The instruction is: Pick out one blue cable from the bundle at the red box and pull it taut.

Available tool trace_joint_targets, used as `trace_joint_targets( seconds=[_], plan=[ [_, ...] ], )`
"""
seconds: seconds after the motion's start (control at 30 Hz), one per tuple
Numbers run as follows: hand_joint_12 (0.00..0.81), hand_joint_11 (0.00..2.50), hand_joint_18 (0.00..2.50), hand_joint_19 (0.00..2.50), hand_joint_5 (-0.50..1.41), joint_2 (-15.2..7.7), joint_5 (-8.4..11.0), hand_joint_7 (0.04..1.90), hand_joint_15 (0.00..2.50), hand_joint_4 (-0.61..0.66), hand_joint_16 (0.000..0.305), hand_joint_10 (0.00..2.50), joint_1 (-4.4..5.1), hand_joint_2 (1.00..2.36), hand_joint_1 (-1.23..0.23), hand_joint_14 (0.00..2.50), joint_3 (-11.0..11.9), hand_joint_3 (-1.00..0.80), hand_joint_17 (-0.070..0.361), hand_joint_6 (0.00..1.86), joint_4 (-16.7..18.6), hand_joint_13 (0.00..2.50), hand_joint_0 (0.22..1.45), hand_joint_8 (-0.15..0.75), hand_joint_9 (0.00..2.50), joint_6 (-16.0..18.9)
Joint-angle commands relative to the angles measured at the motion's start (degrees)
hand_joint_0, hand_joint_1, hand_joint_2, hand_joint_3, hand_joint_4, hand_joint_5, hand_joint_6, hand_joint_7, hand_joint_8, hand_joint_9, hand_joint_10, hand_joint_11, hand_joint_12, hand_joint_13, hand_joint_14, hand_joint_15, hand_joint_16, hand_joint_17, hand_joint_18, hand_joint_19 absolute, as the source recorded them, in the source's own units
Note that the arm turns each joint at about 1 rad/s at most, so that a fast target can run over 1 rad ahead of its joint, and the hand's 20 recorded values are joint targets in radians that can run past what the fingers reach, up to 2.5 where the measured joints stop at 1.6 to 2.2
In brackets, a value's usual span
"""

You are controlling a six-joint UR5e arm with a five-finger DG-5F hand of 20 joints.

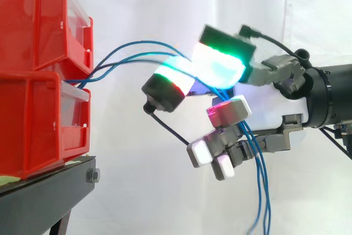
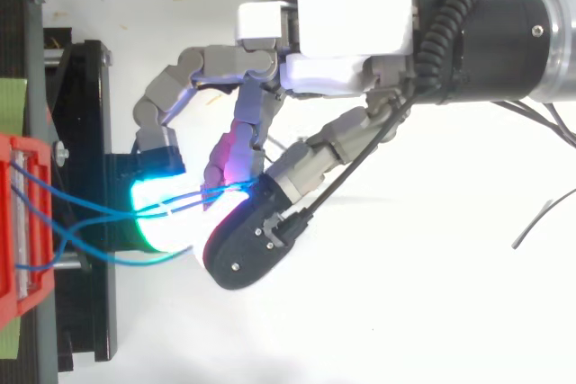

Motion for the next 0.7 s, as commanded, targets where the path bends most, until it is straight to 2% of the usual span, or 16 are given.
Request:
trace_joint_targets(
  seconds=[0.0,0.13,0.17,0.23,0.33,0.37,0.4,0.43,0.47,0.5,0.57,0.67],
  plan=[
    [0.313,0.77,0.96,0.53,-0.08,0.0,0.0,0.98,0.36,-0.25,0.044,0.03,-0.02,1.0,-0.95,0.02,0.0,-0.5,0.099,0.93,0.0,0.95,0.77,0.285,1.31,-0.1],
    [0.306,0.77,0.96,0.54,-0.07,0.0,0.0,0.94,0.38,-0.24,0.043,0.03,0.06,1.0,-0.97,0.02,0.0,-0.5,0.097,0.93,0.0,0.96,0.7,0.278,1.33,-0.1],
    [0.309,0.77,0.97,0.54,-0.06,0.0,0.0,0.86,0.39,-0.16,0.044,0.03,-0.02,1.0,-0.98,0.02,-0.1,-0.5,0.098,0.93,0.0,0.97,0.6,0.275,1.34,-0.1],
    [0.327,0.77,0.99,0.52,-0.06,0.0,0.0,0.79,0.37,-0.1,0.047,0.03,-0.02,1.0,-0.98,0.02,-0.1,-0.5,0.106,0.91,-0.1,0.98,0.51,0.288,1.35,-0.1],
    [0.359,0.73,1.04,0.49,-0.05,0.0,0.0,0.75,0.36,-0.06,0.055,0.03,-0.02,1.0,-0.92,0.01,-0.1,-0.5,0.123,0.89,0.0,1.0,0.41,0.314,1.38,-0.1],
    [0.367,0.7,1.06,0.48,-0.05,0.0,0.0,0.81,0.35,-0.05,0.057,0.03,-0.02,1.0,-0.83,0.01,-0.1,-0.5,0.129,0.87,0.0,1.01,0.4,0.319,1.38,-0.1],
    [0.371,0.71,1.06,0.48,-0.04,0.0,0.0,0.79,0.35,-0.05,0.057,0.03,-0.02,1.0,-0.81,0.01,-0.1,-0.5,0.129,0.87,0.0,1.01,0.39,0.32,1.39,-0.1],
    [0.367,0.7,1.05,0.49,-0.05,0.0,0.0,0.84,0.35,-0.04,0.057,0.03,-0.02,1.0,-0.75,0.01,-0.1,-0.5,0.129,0.85,0.0,1.01,0.4,0.321,1.38,-0.1],
    [0.364,0.71,1.04,0.5,-0.05,0.0,0.0,0.83,0.35,-0.03,0.056,0.03,-0.02,1.0,-0.64,0.01,-0.1,-0.5,0.127,0.84,0.0,1.01,0.42,0.319,1.38,-0.1],
    [0.363,0.71,1.03,0.51,-0.05,0.0,0.0,0.82,0.36,-0.04,0.056,0.03,-0.02,1.0,-0.62,0.01,-0.1,-0.5,0.125,0.84,0.0,1.01,0.44,0.317,1.38,-0.1],
    [0.334,0.72,0.98,0.56,-0.06,0.0,0.0,0.85,0.38,-0.06,0.05,0.03,0.06,1.0,-0.53,0.02,-0.1,-0.5,0.111,0.84,0.0,0.98,0.51,0.29,1.36,-0.1],
    [0.323,0.73,0.95,0.58,-0.06,0.1,0.0,0.87,0.39,-0.07,0.047,0.03,-0.02,1.0,-0.55,0.02,-0.1,-0.5,0.105,0.84,0.0,0.97,0.57,0.279,1.35,-0.1]
  ],
)
